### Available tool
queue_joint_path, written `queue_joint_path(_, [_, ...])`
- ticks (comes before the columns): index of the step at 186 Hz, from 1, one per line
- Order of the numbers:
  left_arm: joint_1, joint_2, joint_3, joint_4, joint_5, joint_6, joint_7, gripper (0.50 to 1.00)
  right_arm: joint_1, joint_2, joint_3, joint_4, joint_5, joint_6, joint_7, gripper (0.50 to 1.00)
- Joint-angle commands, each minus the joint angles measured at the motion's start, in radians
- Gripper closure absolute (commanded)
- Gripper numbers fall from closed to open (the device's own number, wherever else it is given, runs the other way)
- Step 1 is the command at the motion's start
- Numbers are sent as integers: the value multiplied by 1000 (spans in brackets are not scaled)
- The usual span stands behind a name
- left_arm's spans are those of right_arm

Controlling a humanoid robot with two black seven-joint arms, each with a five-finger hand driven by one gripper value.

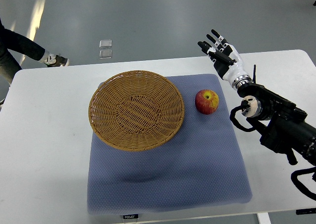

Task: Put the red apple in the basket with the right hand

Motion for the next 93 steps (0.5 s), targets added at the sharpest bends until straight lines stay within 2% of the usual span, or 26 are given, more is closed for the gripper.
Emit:
queue_joint_path(1, [1, 0, 0, -4, 0, 0, 2, 500, 1, 0, 0, 0, 0, 0, 0, 576])
queue_joint_path(93, [0, 0, 0, -14, 1, -2, 2, 500, -12, -3, 2, -2, 2, 0, 0, 576])
